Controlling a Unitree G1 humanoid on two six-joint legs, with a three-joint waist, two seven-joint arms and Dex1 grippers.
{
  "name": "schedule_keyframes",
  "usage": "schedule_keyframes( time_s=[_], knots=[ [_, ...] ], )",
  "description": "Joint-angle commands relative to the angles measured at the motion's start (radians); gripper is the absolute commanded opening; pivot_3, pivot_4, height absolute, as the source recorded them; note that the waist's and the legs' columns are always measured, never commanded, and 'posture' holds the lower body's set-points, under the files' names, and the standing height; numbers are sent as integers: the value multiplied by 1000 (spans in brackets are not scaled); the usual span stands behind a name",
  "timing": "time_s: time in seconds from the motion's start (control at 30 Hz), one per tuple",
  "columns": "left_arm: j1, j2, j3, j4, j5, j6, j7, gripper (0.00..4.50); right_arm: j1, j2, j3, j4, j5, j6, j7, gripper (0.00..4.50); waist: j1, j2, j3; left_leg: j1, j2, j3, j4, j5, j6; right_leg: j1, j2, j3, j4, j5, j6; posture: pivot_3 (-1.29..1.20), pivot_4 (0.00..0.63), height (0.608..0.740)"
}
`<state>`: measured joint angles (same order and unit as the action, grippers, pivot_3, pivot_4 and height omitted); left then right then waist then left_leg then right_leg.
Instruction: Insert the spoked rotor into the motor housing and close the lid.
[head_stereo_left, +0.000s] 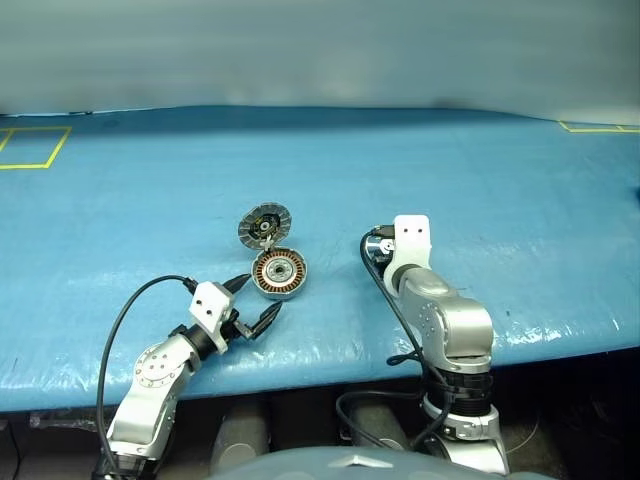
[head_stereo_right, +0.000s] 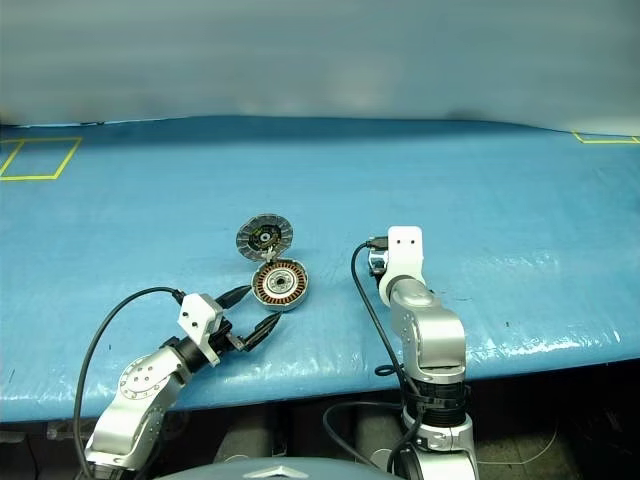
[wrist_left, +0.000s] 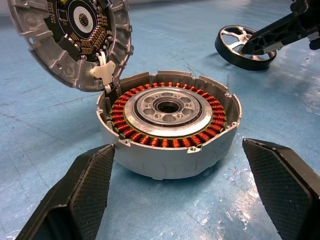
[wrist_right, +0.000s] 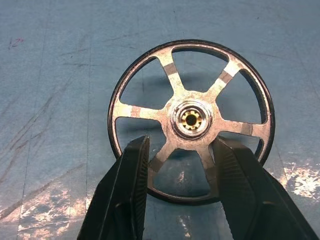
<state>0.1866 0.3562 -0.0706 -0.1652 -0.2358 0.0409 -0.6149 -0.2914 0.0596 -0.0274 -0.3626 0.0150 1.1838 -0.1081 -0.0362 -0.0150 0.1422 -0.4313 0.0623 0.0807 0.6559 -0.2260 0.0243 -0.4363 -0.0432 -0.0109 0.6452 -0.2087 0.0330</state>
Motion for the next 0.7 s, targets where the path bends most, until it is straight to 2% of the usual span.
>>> schedule_keyframes(
  time_s=[0.03, 0.27, 0.4, 0.43, 0.7],
  knots=[
    [-4, 0, -4, -15, 0, -3, -4, 4500, -9, -2, 0, 10, -4, -22, 1, 2040, 0, 0, 0, 0, 0, 0, 0, 0, 0, 0, 0, 0, 0, 0, 0, 0, 150, 740],
    [-1, -2, -5, -16, 1, -5, -1, 4500, -28, 6, -50, 45, -2, -65, -18, 2040, 0, 0, 0, 1, 0, 0, 0, 0, 0, 1, 0, 0, 0, 0, 1, 0, 150, 740],
    [2, -3, -6, -17, 2, -6, -1, 4500, -27, 12, -59, 49, -7, -75, -28, 1248, 0, 0, 0, 1, 0, 0, 0, 0, 0, 1, 0, 0, 0, 0, 1, 0, 150, 740],
    [3, -3, -7, -17, 2, -7, -1, 4500, -24, 12, -58, 49, -8, -76, -29, 1192, 0, 0, 0, 1, 0, 0, 0, 0, 0, 1, 0, 0, 0, 0, 1, 0, 150, 740],
    [7, -2, -4, -19, 2, -11, 3, 4500, -26, -25, -16, -7, 0, -54, 7, 1192, 0, 0, 0, 1, 0, 0, 0, 0, 0, 1, -1, 0, 0, 0, 1, 0, 150, 740]
  ],
)
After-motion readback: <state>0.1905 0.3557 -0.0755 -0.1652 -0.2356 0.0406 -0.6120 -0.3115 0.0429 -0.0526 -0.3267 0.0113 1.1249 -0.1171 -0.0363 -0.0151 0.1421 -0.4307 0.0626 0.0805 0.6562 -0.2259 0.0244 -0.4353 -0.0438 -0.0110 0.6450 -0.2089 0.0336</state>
